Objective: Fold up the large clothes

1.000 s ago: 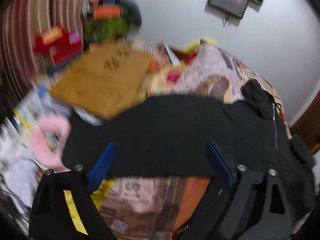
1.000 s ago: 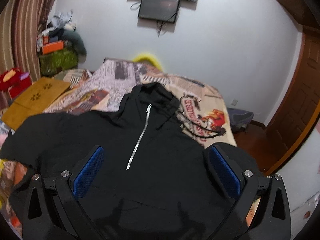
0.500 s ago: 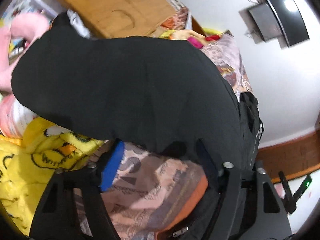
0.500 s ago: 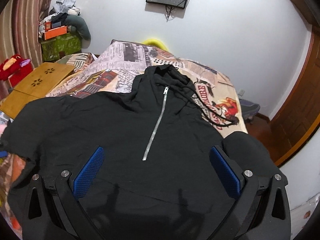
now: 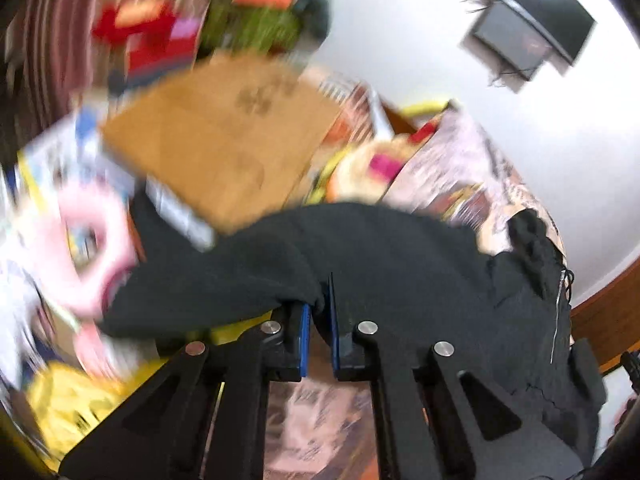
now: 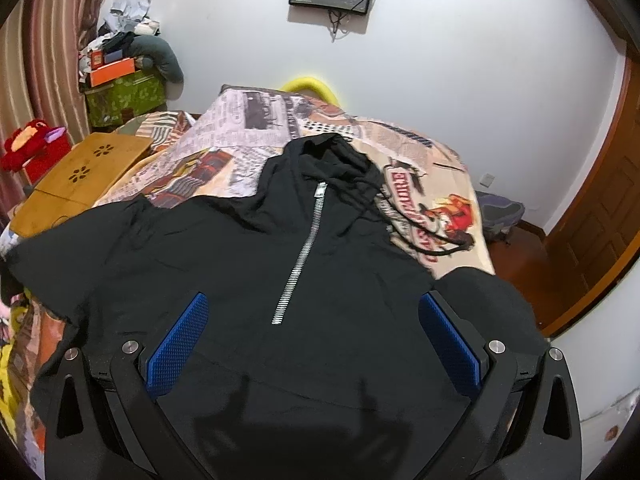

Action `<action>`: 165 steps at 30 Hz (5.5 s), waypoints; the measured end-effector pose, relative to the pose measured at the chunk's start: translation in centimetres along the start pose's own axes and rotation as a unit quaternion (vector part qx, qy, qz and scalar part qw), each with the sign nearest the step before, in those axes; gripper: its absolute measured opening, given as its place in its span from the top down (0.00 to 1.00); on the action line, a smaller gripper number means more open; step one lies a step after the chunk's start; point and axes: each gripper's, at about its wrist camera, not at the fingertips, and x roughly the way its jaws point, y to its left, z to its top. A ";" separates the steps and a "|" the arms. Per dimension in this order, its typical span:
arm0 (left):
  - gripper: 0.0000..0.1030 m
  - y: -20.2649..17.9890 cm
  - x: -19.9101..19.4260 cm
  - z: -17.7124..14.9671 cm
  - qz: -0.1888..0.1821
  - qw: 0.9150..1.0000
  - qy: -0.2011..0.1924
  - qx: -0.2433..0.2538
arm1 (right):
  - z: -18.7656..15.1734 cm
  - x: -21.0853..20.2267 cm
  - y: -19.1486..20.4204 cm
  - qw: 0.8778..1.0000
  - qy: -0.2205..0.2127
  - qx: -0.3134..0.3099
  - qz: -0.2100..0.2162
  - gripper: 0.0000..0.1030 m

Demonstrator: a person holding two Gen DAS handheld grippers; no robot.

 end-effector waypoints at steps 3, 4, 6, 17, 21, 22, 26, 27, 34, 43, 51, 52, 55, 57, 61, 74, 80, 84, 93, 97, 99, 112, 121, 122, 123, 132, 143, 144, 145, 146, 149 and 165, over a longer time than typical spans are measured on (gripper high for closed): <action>0.95 -4.0 -2.3 2.7 -0.023 0.998 -0.037 0.034 | 0.2 -0.1 -1.7 1.000 0.008 0.003 -0.009 0.00; 0.96 -5.9 -3.2 3.5 -0.032 0.997 -0.050 0.050 | 0.2 -0.1 -2.5 1.000 0.009 0.006 -0.014 0.00; 0.96 -9.1 -4.4 4.5 -0.047 0.993 -0.071 0.079 | 0.2 -0.2 -4.2 1.000 0.011 0.010 -0.022 0.00; 0.96 -26.8 -4.2 1.2 -0.135 0.964 -0.081 0.215 | -4.0 4.6 -13.6 0.990 0.086 0.006 -0.110 0.00; 0.96 -30.4 -1.9 -2.2 -0.157 0.959 -0.038 0.234 | -6.8 8.4 -16.3 0.980 0.137 0.018 -0.145 0.00; 0.96 -31.1 -1.4 -2.9 -0.158 0.957 -0.030 0.240 | -7.3 8.9 -17.2 0.976 0.144 0.021 -0.161 0.00; 0.96 -34.0 0.3 -6.0 -0.160 0.949 -0.002 0.271 | -8.9 9.2 -21.7 0.966 0.156 0.071 -0.195 0.00; 0.96 -34.7 0.7 -6.9 -0.162 0.946 0.007 0.280 | -9.4 9.2 -22.9 0.960 0.162 0.085 -0.209 0.00; 0.96 -36.9 3.2 -12.5 -0.169 0.926 0.067 0.331 | -10.7 5.4 -25.3 0.958 0.157 0.109 -0.214 0.00; 0.76 -36.6 5.1 -18.3 -0.151 0.893 0.149 0.397 | -5.1 -0.7 -15.9 0.993 0.052 0.028 -0.099 0.00; 0.52 -32.1 -1.6 -14.9 -0.179 0.898 0.103 0.389 | -2.1 -0.3 -5.6 0.999 0.027 -0.023 0.025 0.00; 0.49 -31.2 -2.2 -14.2 -0.175 0.902 0.092 0.384 | -2.0 0.1 -4.3 0.999 0.030 -0.031 0.032 0.00; 0.46 -27.5 -3.9 -11.6 -0.147 0.917 0.055 0.367 | -1.9 1.2 -1.0 0.996 0.038 -0.054 0.058 0.00; 0.46 -24.8 -4.6 -10.2 -0.118 0.925 0.036 0.360 | -2.0 1.3 1.8 0.993 0.042 -0.073 0.083 0.00; 0.46 -20.1 -3.9 -8.2 -0.067 0.937 0.033 0.341 | -2.3 2.4 6.2 0.986 0.049 -0.110 0.111 0.00; 0.46 -12.4 1.5 -9.4 -0.031 0.954 0.098 0.281 | -5.1 6.8 17.9 0.952 0.105 -0.231 0.172 0.12; 0.46 -12.2 3.5 -10.5 -0.027 0.954 0.117 0.274 | -5.6 9.0 19.0 0.953 0.107 -0.227 0.167 0.45; 0.46 -12.6 3.6 -11.5 -0.027 0.950 0.118 0.288 | -4.4 8.4 17.0 0.957 0.106 -0.170 0.208 0.70; 0.46 -14.9 3.2 -12.7 -0.053 0.942 0.125 0.307 | 0.7 5.2 11.3 0.973 0.064 -0.058 0.216 0.77; 0.46 -16.3 3.6 -13.5 -0.048 0.936 0.126 0.326 | 3.1 3.3 7.3 0.979 0.026 -0.017 0.201 0.77; 0.46 -16.7 4.4 -14.0 -0.037 0.933 0.134 0.332 | 4.1 2.5 4.8 0.980 0.008 0.008 0.198 0.77; 0.46 -16.1 5.9 -13.5 0.009 0.942 0.130 0.308 | 0.5 3.5 -6.9 0.988 0.030 0.116 0.094 0.78; 0.45 -15.9 6.7 -13.9 0.024 0.944 0.137 0.299 | -6.1 8.2 -10.2 0.973 0.138 0.160 0.090 0.78; 0.45 -16.1 6.8 -14.0 0.028 0.942 0.137 0.304 | -6.7 8.3 -10.8 0.971 0.148 0.161 0.092 0.78; 0.45 -16.2 6.8 -14.1 0.031 0.941 0.137 0.308 | -7.2 8.3 -11.0 0.969 0.158 0.162 0.095 0.77; 0.45 -16.4 4.6 -13.3 0.030 0.938 0.136 0.316 | -8.4 5.5 -12.4 0.972 0.168 0.140 0.086 0.70; 0.45 -23.6 -2.9 -9.9 -0.030 0.941 0.025 0.337 | -5.9 -1.1 -18.7 0.980 0.056 0.177 0.075 0.46; 0.45 -24.8 -3.2 -9.6 -0.039 0.940 0.018 0.339 | -5.8 -1.4 -19.4 0.979 0.046 0.183 0.079 0.44; 0.45 -25.6 -3.4 -9.4 -0.045 0.939 0.013 0.340 | -6.0 -1.7 -20.5 0.978 0.038 0.193 0.073 0.43; 0.45 -26.4 -3.5 -9.2 -0.051 0.938 0.010 0.342 | -6.0 -1.8 -21.1 0.977 0.034 0.200 0.068 0.40; 0.44 -29.2 -3.7 -8.9 -0.071 0.935 0.002 0.348 | -6.8 -1.9 -23.7 0.972 0.029 0.228 0.053 0.37; 0.42 -38.7 1.8 -13.3 -0.110 0.917 0.055 0.380 | -15.3 6.9 -33.2 0.907 0.118 0.400 0.062 0.37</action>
